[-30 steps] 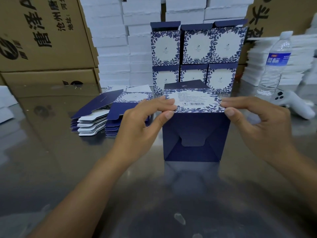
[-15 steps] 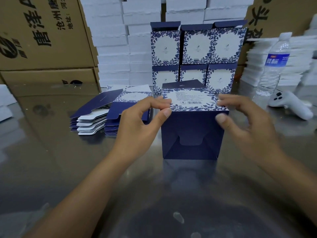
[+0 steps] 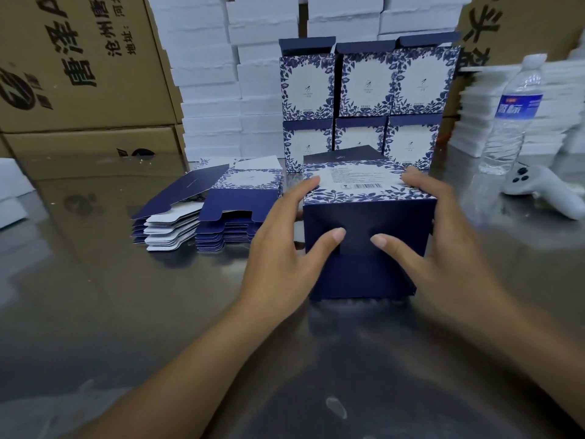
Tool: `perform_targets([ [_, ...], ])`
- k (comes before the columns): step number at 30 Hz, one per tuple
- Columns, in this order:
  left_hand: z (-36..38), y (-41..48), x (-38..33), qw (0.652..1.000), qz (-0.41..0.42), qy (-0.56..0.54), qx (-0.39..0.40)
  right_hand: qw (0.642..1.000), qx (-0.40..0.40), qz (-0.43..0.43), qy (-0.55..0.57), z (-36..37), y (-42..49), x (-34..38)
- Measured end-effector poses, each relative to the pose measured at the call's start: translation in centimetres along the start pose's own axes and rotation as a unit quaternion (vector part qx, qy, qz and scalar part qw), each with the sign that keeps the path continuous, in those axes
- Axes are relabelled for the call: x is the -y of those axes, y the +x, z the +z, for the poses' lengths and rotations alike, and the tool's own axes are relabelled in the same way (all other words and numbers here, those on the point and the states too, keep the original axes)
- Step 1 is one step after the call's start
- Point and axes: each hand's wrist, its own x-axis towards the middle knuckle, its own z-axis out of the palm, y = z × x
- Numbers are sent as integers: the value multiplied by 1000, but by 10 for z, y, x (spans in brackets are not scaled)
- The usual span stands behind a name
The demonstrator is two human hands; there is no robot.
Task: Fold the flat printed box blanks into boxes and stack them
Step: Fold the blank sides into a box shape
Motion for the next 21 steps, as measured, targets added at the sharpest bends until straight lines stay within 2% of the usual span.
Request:
perform_targets([
  [4, 0, 0, -8, 998, 20, 7, -51, 997, -62, -33, -12, 2, -1, 7],
  [8, 1, -1, -15, 996, 40, 31, -78, 996, -79, -36, -7, -1, -1, 10],
  [15, -7, 4, -17, 999, 39, -27, -11, 998, -34, 9, 52, -4, -1, 13],
  [18, -7, 5, -19, 996, 28, -82, -6, 990, -52, 18, 133, -1, 1, 14],
  [21, -9, 6, -21, 981, -54, -184, -9, 960, -92, 70, 253, -1, 5, 13],
])
